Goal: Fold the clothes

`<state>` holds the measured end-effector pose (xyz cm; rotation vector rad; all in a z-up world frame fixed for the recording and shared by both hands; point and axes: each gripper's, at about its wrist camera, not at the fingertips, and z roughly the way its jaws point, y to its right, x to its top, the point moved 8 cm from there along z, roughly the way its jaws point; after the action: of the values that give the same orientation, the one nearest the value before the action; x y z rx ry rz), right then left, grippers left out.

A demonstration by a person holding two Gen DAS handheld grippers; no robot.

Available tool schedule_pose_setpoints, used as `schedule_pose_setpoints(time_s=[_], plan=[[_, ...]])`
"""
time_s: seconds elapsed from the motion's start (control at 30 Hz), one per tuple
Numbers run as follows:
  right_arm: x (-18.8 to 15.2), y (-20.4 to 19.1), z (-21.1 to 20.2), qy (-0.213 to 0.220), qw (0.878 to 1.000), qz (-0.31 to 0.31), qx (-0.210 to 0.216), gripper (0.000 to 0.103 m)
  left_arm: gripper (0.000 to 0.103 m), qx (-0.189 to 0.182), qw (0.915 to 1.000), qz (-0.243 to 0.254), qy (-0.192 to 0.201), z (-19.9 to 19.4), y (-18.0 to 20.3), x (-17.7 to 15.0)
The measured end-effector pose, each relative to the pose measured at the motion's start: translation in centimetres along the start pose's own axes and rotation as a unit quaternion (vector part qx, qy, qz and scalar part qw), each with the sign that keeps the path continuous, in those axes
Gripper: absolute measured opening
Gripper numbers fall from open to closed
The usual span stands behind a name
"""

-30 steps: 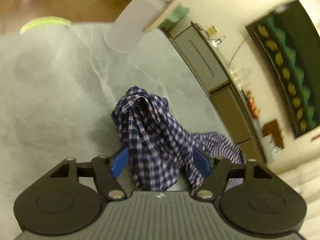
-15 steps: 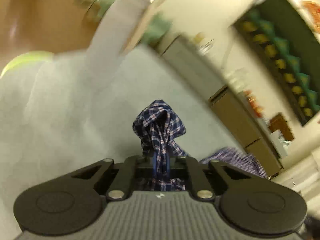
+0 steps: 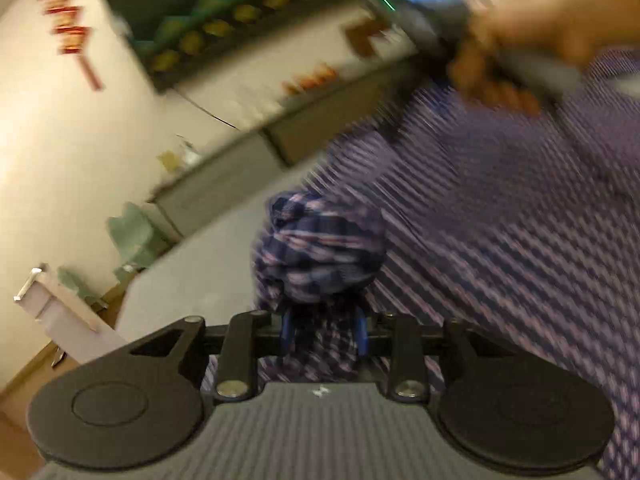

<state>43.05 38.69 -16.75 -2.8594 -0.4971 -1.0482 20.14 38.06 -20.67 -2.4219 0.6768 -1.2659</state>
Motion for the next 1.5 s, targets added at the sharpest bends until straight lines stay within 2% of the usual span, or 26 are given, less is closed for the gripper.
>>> schedule_pose_setpoints(time_s=[0.03, 0.13, 0.27, 0.33, 0.4, 0.47, 0.53, 0.57, 0.6, 0.63, 0.67, 0.7, 0.83, 0.9, 1.0, 1.07, 1.13, 1.17, 1.2, 1.23, 1.27, 1.33, 1.37, 1.43, 1.47, 1.5], plan=[[0.0, -1.5, -1.3, 0.008, 1.0, -0.019, 0.014, 0.09, 0.052, -0.004, 0.9999, 0.009, -0.006, -0.3, 0.6, -0.3], [-0.6, -8.2, -5.1, 0.023, 0.991, -0.102, 0.078, 0.09, 0.054, -0.008, 0.9997, 0.023, -0.011, -2.0, 1.8, -0.6], [-1.6, -17.2, -10.4, 0.043, 0.963, -0.211, 0.163, 0.096, 0.067, -0.03, 0.9992, 0.028, -0.004, -6.9, 0.4, -3.1], [-2.3, -21.7, -13.1, 0.052, 0.941, -0.264, 0.204, 0.099, 0.077, -0.019, 0.9997, -0.012, -0.003, -8.6, -2.7, -4.6], [-3.3, -25.0, -13.2, 0.049, 0.926, -0.308, 0.212, 0.1, 0.077, 0.009, 0.9959, -0.084, -0.033, -8.5, -6.3, -6.5], [-4.4, -27.5, -11.3, 0.028, 0.922, -0.328, 0.202, 0.099, 0.076, 0.04, 0.9823, -0.171, -0.064, -8.0, -9.9, -8.0], [-5.4, -28.9, -8.5, -0.003, 0.924, -0.338, 0.181, 0.087, 0.076, 0.023, 0.9682, -0.243, -0.057, -8.0, -11.8, -8.9], [-5.8, -29.2, -7.3, -0.021, 0.925, -0.335, 0.177, 0.076, 0.076, 0.012, 0.9594, -0.277, -0.052, -8.0, -12.8, -9.4], [-5.8, -29.3, -7.0, -0.034, 0.927, -0.324, 0.189, 0.069, 0.079, 0.002, 0.9493, -0.311, -0.046, -8.1, -13.7, -9.8], [-5.6, -29.3, -7.2, -0.042, 0.927, -0.309, 0.209, 0.05, 0.082, -0.013, 0.9405, -0.338, -0.03, -8.1, -14.5, -9.8], [-5.4, -29.2, -7.5, -0.051, 0.926, -0.295, 0.228, 0.005, 0.084, -0.023, 0.9324, -0.361, -0.014, -8.0, -15.2, -9.8], [-5.1, -29.1, -8.4, -0.046, 0.923, -0.293, 0.246, 0.001, 0.087, -0.034, 0.9237, -0.382, 0.002, -7.9, -15.9, -9.8], [-4.0, -28.1, -14.2, 0.015, 0.895, -0.324, 0.306, 0.001, 0.09, -0.069, 0.8805, -0.468, 0.031, -6.6, -17.9, -10.4], [-3.3, -27.3, -16.2, 0.039, 0.893, -0.331, 0.304, 0.001, 0.09, -0.065, 0.8645, -0.498, 0.025, -6.4, -18.6, -11.0], [-3.2, -26.7, -17.3, 0.044, 0.893, -0.338, 0.294, 0.001, 0.09, -0.055, 0.8395, -0.54, 0.014, -6.2, -19.6, -11.9], [-3.7, -27.0, -16.9, 0.039, 0.893, -0.344, 0.286, 0.004, 0.09, -0.056, 0.837, -0.544, 0.027, -7.0, -20.2, -12.0], [-3.8, -27.2, -16.0, 0.038, 0.9, -0.334, 0.277, 0.028, 0.091, -0.056, 0.8433, -0.533, 0.036, -7.4, -20.1, -11.7], [-3.8, -27.4, -15.2, 0.037, 0.905, -0.329, 0.269, 0.062, 0.091, -0.056, 0.8466, -0.528, 0.039, -7.5, -20.1, -11.6], [-3.9, -27.6, -14.4, 0.04, 0.909, -0.325, 0.258, 0.082, 0.091, -0.058, 0.8491, -0.524, 0.041, -7.4, -20.0, -11.5], [-4.2, -27.8, -13.4, 0.037, 0.912, -0.326, 0.248, 0.085, 0.091, -0.06, 0.8513, -0.52, 0.041, -7.3, -19.8, -11.5], [-4.6, -28.2, -12.3, 0.026, 0.913, -0.329, 0.24, 0.085, 0.091, -0.061, 0.8533, -0.516, 0.039, -7.2, -19.8, -11.4], [-5.6, -28.7, -10.2, 0.003, 0.915, -0.336, 0.224, 0.077, 0.091, -0.06, 0.8562, -0.512, 0.034, -6.8, -19.9, -11.5], [-6.2, -28.8, -9.2, -0.011, 0.916, -0.34, 0.212, 0.066, 0.091, -0.056, 0.8571, -0.511, 0.031, -6.6, -20.0, -11.6], [-6.6, -28.6, -8.4, -0.025, 0.917, -0.334, 0.216, 0.055, 0.091, -0.047, 0.8587, -0.51, 0.027, -6.3, -20.2, -11.9], [-6.4, -28.4, -8.5, -0.028, 0.917, -0.33, 0.224, 0.021, 0.091, -0.043, 0.8612, -0.505, 0.031, -6.5, -20.3, -11.9], [-6.3, -28.3, -8.7, -0.03, 0.915, -0.332, 0.228, 0.002, 0.091, -0.04, 0.8635, -0.501, 0.036, -6.8, -20.5, -11.8]])
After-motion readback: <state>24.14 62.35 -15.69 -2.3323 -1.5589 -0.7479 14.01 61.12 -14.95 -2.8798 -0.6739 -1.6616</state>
